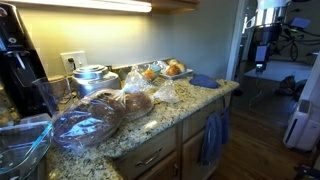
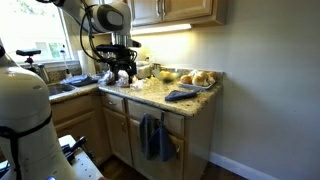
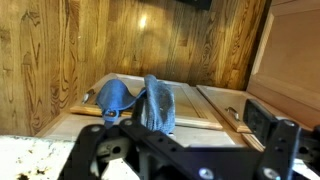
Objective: Move the towel from the countertop to the hanger on the drawer
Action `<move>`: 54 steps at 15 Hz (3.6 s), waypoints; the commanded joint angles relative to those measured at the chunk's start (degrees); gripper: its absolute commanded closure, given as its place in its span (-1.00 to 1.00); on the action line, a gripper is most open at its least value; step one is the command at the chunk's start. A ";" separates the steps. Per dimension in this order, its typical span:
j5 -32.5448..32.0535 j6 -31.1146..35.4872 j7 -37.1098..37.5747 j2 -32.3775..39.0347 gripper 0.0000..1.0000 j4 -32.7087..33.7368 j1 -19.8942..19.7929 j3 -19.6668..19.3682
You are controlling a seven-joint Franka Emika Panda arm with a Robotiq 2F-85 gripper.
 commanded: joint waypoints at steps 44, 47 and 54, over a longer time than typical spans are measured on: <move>-4.18 22.77 -5.30 26.64 -1.00 17.23 -7.21 -6.24; -3.55 24.28 -5.47 28.56 -1.00 19.04 -8.03 -6.49; -2.64 26.76 -6.13 36.01 -1.00 25.73 -9.71 -6.43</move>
